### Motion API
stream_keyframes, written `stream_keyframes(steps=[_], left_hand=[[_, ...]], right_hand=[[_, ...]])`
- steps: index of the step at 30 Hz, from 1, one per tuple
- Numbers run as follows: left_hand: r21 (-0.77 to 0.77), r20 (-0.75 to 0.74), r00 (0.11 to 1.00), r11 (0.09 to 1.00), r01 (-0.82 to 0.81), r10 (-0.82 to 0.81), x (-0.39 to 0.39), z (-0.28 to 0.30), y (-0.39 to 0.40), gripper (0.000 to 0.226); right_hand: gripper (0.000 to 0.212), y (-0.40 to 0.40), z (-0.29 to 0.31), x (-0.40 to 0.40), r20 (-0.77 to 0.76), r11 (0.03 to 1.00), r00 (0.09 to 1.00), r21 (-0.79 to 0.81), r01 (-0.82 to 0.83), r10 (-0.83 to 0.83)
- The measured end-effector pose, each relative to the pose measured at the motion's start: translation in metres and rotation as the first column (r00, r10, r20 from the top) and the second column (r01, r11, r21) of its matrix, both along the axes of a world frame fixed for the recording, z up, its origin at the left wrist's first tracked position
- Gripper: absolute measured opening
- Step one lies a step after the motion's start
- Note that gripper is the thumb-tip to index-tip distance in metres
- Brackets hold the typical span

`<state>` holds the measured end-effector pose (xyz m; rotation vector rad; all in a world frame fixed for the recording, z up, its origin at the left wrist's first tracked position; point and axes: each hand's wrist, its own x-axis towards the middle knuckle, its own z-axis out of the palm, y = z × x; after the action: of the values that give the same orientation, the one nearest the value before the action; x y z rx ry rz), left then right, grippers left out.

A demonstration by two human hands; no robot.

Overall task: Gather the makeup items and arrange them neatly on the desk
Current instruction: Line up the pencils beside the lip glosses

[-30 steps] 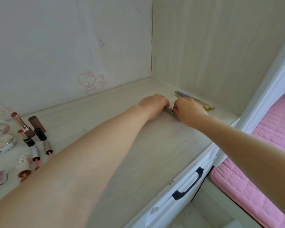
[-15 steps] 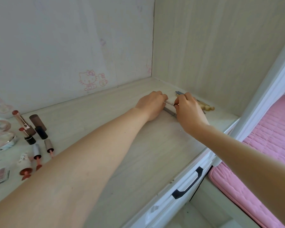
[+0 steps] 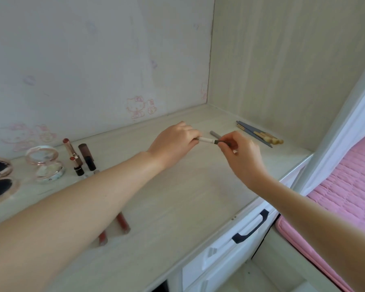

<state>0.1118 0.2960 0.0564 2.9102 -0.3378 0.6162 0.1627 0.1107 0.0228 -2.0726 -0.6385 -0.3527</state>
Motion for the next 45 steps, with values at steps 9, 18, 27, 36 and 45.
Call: stream_keyframes(steps=[9, 18, 27, 36, 45], left_hand=[[-0.142, 0.090, 0.988, 0.984, -0.110, 0.124, -0.129, 0.013, 0.038, 0.014], [-0.218, 0.162, 0.959, 0.956, -0.196, 0.234, -0.249, 0.010, 0.080, 0.011], [-0.078, 0.193, 0.903, 0.923, -0.376, 0.384, -0.343, -0.012, 0.106, 0.017], [-0.181, 0.221, 0.846, 0.873, -0.452, 0.484, -0.373, -0.031, 0.126, 0.010], [-0.184, 0.304, 0.811, 0.866, -0.465, 0.500, -0.371, -0.047, 0.135, 0.016]], right_hand=[[0.015, 0.043, 0.017, -0.085, 0.010, 0.976, 0.978, 0.069, -0.209, 0.208], [0.010, 0.095, 0.024, -0.177, -0.030, 0.916, 0.916, 0.068, -0.396, 0.399], [0.011, 0.153, 0.000, -0.254, -0.120, 0.836, 0.828, 0.059, -0.545, 0.548], [0.009, 0.189, -0.009, -0.283, -0.128, 0.774, 0.763, 0.086, -0.628, 0.633], [0.013, 0.207, -0.009, -0.281, -0.471, 0.762, 0.600, 0.438, -0.477, 0.647]])
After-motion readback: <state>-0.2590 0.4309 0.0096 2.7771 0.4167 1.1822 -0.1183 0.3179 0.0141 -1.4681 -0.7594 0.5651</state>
